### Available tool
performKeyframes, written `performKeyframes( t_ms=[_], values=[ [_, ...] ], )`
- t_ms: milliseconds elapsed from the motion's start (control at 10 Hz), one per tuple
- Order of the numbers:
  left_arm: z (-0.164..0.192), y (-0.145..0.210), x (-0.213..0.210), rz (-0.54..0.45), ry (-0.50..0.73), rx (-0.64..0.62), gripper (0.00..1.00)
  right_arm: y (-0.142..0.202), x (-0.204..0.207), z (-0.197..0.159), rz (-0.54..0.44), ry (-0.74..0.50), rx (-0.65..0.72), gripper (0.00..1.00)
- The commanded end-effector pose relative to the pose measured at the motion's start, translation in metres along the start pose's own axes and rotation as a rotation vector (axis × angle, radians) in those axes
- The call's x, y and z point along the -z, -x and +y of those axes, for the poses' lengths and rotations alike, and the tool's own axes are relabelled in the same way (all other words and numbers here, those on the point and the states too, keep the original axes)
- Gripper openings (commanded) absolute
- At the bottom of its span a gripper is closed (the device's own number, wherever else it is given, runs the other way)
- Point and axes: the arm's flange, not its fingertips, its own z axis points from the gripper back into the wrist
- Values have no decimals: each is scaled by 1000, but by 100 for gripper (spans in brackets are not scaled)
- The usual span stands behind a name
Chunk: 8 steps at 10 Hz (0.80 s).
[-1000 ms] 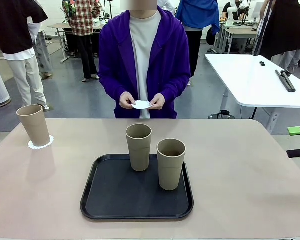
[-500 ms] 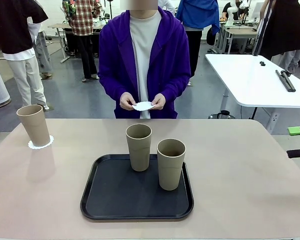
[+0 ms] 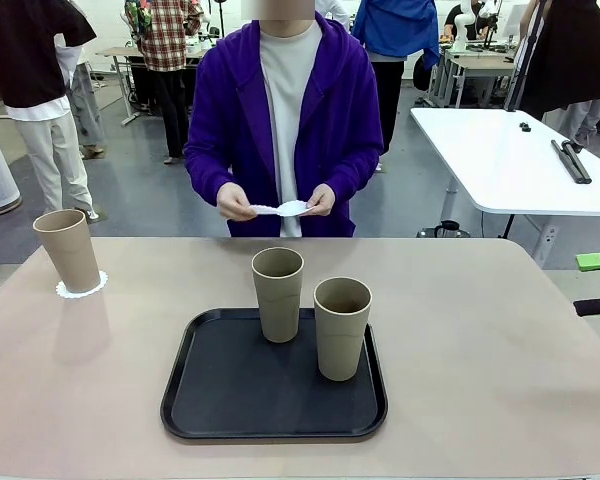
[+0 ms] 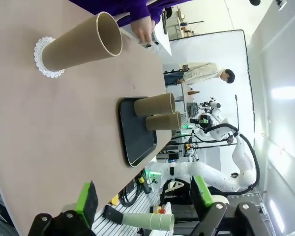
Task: Place coasters on the table and set cups on them.
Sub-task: Take one Reusable plastic cup from the Flat Tray and place it on a coaster set by the human.
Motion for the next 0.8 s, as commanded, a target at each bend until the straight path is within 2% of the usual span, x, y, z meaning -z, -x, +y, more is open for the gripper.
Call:
performKeyframes(
  t_ms=[0, 700],
  values=[
    [0, -1, 0, -6, 8, 0, 100, -1, 0, 1, -3, -10, -7, 100],
    [0, -1, 0, -6, 8, 0, 100, -1, 0, 1, -3, -10, -7, 100]
  ],
)
